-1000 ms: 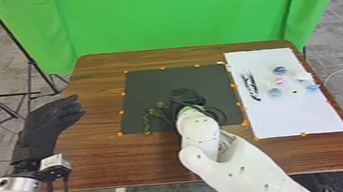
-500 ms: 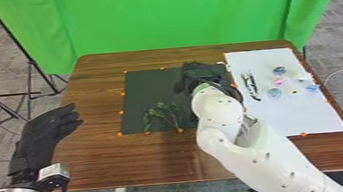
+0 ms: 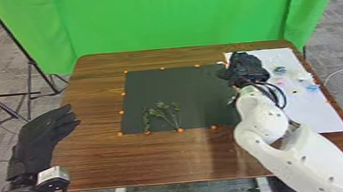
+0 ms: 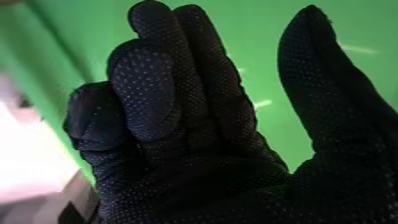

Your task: Arrange flowers

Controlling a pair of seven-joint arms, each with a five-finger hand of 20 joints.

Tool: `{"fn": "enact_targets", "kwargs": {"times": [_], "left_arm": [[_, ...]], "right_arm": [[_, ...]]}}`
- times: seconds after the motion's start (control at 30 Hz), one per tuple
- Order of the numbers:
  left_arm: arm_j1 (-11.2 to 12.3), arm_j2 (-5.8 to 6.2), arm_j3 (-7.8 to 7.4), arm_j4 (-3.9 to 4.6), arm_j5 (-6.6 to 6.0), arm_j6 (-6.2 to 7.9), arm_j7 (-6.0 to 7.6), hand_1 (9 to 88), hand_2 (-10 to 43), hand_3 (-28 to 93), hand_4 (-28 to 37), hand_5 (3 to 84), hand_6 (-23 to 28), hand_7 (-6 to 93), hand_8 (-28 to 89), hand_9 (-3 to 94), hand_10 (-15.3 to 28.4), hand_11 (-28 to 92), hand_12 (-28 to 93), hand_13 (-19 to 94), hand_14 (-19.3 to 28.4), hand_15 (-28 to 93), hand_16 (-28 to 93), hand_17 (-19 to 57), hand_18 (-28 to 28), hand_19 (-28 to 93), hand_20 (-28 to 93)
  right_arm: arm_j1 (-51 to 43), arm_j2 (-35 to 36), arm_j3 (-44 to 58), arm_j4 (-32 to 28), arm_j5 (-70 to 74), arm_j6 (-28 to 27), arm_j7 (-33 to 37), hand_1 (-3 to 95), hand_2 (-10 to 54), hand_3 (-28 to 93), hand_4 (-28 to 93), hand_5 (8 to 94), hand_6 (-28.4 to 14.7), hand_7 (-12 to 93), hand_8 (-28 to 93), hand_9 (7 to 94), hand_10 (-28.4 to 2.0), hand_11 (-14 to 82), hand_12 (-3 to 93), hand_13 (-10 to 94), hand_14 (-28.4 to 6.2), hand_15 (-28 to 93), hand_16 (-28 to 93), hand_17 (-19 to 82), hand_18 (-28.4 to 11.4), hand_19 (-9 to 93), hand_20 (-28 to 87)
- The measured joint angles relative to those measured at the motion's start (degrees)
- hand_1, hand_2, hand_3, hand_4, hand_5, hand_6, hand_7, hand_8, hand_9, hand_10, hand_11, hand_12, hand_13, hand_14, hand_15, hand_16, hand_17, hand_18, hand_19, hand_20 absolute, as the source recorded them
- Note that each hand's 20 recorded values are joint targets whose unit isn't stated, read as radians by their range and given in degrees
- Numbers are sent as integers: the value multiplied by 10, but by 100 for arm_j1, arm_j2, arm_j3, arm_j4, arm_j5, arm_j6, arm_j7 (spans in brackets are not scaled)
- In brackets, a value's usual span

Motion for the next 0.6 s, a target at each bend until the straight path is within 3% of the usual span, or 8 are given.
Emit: {"fn": "enact_targets", "kwargs": {"times": [0.33, 0.6], "left_arm": [[-65, 132, 106, 35, -55, 22, 111, 271, 37, 827, -208, 435, 122, 198, -110, 373, 208, 359, 91, 253, 272, 635, -138, -97, 225, 596, 89], [-186, 176, 171, 60, -52, 18, 104, 271, 37, 826, -208, 435, 122, 200, -111, 373, 208, 360, 91, 252, 271, 635, -138, -98, 225, 596, 88]], "right_arm": [[173, 126, -155, 871, 118, -623, 240, 312, -51, 757, -239, 686, -139, 134, -87, 673, -229, 279, 188, 667, -156, 740, 204, 501, -203, 932, 315], [400, 151, -137, 996, 167, -820, 399, 311, -51, 757, -238, 687, -141, 134, -85, 672, -230, 284, 186, 674, -155, 751, 198, 514, -200, 932, 332]]}}
